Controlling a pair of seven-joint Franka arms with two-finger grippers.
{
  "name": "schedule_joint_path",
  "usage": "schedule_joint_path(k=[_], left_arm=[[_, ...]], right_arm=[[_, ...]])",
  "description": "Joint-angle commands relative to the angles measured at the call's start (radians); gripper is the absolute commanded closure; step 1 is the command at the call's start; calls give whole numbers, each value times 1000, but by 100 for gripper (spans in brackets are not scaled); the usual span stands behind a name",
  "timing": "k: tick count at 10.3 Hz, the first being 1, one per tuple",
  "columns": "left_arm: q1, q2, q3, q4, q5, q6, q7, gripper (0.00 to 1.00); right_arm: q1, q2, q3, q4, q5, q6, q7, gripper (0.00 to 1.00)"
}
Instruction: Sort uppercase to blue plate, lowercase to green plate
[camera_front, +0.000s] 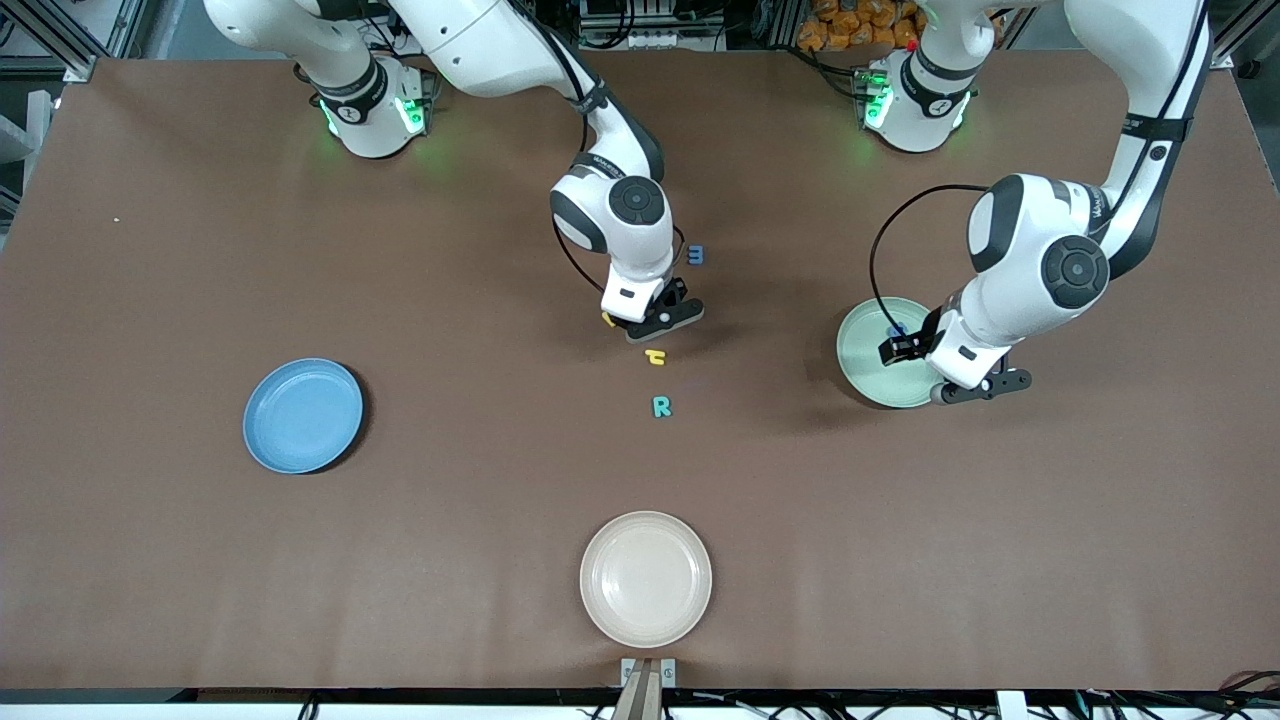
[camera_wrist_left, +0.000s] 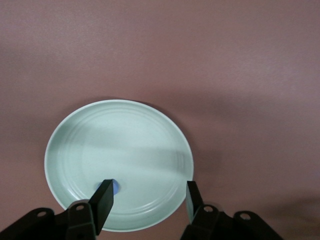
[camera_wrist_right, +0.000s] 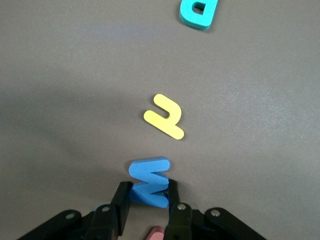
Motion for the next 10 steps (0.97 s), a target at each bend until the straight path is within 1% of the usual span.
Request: schedule_joint_path(k=[1,3,5,7,9,10], left_arm=[[-1,-19,-7,10,-38,-22,-27,34],[-2,-19,-8,10,-38,-22,-28,34],[-2,-18,-8,16,-39,-22,-32,34],[-2,-21,-16,24,-39,-23,-59,34],[-7,-15,-37,36,-39,-22,-122,34],[-42,-7,-42,36,-38,-22,-143,34]], right_arm=[[-2,5,-8,-2,-17,4,13,100],[-20,-20,-13,0,-15,-25,19,100],[-60,-75,-30,3,-14,-121,12,100],[-109,-134,-30,3,-14,-216,8,100],[-173,-179,-33,1,-15,-259,5,100],[-218,-201,-35,-2,-15,-276,7,100]])
